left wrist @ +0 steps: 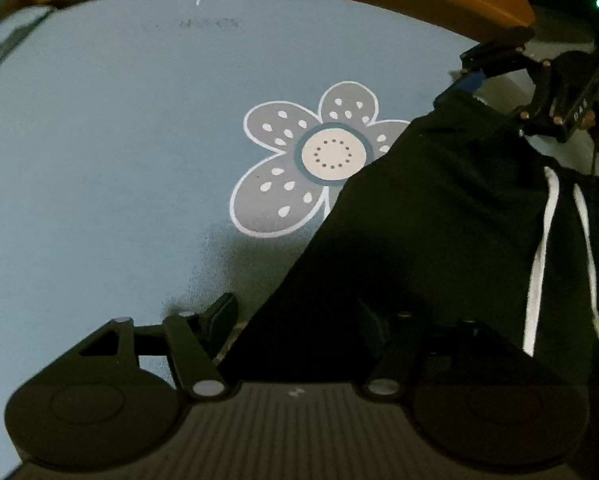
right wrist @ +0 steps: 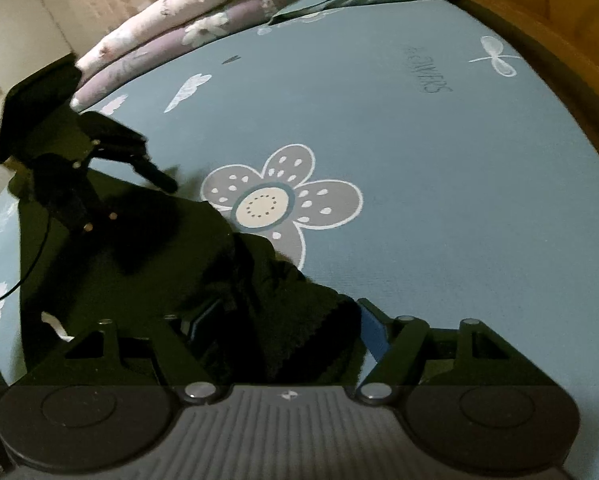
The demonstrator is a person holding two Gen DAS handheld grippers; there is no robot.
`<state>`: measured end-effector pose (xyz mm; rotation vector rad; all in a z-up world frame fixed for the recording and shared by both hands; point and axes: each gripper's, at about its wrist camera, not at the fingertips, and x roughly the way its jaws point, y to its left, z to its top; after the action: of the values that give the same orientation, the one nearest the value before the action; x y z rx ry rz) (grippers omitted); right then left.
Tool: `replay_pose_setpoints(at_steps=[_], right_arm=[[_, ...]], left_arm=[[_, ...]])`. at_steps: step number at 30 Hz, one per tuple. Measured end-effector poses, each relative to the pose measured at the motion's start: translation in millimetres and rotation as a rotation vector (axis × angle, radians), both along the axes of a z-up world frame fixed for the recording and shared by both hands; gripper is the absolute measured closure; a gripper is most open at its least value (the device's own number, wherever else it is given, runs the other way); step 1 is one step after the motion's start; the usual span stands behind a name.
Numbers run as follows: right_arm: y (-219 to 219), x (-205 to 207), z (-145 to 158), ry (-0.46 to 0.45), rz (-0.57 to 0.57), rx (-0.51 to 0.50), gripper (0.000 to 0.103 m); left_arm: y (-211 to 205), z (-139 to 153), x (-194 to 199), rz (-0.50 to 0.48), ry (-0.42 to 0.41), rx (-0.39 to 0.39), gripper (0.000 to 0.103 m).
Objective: Fold clothes
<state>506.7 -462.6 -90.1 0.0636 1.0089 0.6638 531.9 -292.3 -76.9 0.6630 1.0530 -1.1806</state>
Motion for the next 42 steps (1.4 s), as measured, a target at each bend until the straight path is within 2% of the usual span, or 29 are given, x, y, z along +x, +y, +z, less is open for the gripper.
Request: replay_pose_setpoints(at_steps=[5, 9, 12, 14, 18, 20, 22, 23, 24, 25, 26, 34, 39, 41, 42], right_arm=[[-13, 7, -4, 0.133, 0.075, 0.113, 0.025], [-17, 29, -12, 0.17, 0.025, 0.217, 0.027], [-2, 45, -14, 0.173, 0.035, 0.221, 0.026], [4, 47, -13, 0.188, 0.064, 0.203, 0.025], [-5, 33, -15, 0.262, 0.133, 0.204, 0.026], [-14, 27, -20, 0.303, 0.095, 0.257, 0.027], [-12, 27, -23, 0.298, 0.062, 0.275, 0.033], [-9, 27, -22, 0.29, 0.054, 0.266, 0.044], [-5, 27, -22, 0.283, 0.047, 0.257, 0.064], [0, 24, -20, 0.271, 0.05, 0.241, 0.074], [6, 19, -16, 0.247, 0.064, 0.221, 0.078], [26, -33, 42, 0.058, 0.194, 0.15, 0.081], [44, -58, 51, 0.031, 0.336, 0.082, 0.082], [51, -67, 52, 0.014, 0.384, 0.043, 0.082], [53, -69, 52, 0.013, 0.395, 0.027, 0.082]], left_arm=[[-8, 0, 9, -0.065, 0.029, 0.033, 0.038], [-23, -3, 16, -0.032, 0.054, 0.026, 0.037], [-30, -4, 12, -0.049, 0.047, 0.027, 0.028], [-29, -4, 8, -0.067, 0.037, 0.033, 0.028], [-14, -4, 10, -0.066, 0.068, 0.018, 0.028], [-9, -4, 12, -0.046, 0.082, 0.0, 0.028], [-14, -5, 14, -0.035, 0.085, -0.002, 0.028], [-17, -5, 14, -0.033, 0.084, -0.001, 0.028], [-21, -5, 12, -0.044, 0.072, 0.01, 0.028], [-23, -5, 9, -0.064, 0.056, 0.024, 0.029], [-24, -5, 6, -0.082, 0.042, 0.036, 0.029], [-21, -2, -2, -0.146, -0.001, 0.097, 0.031], [-24, -1, -6, -0.196, -0.018, 0.145, 0.035], [-24, 1, -9, -0.218, -0.03, 0.154, 0.039], [-24, 1, -13, -0.23, -0.039, 0.154, 0.045]])
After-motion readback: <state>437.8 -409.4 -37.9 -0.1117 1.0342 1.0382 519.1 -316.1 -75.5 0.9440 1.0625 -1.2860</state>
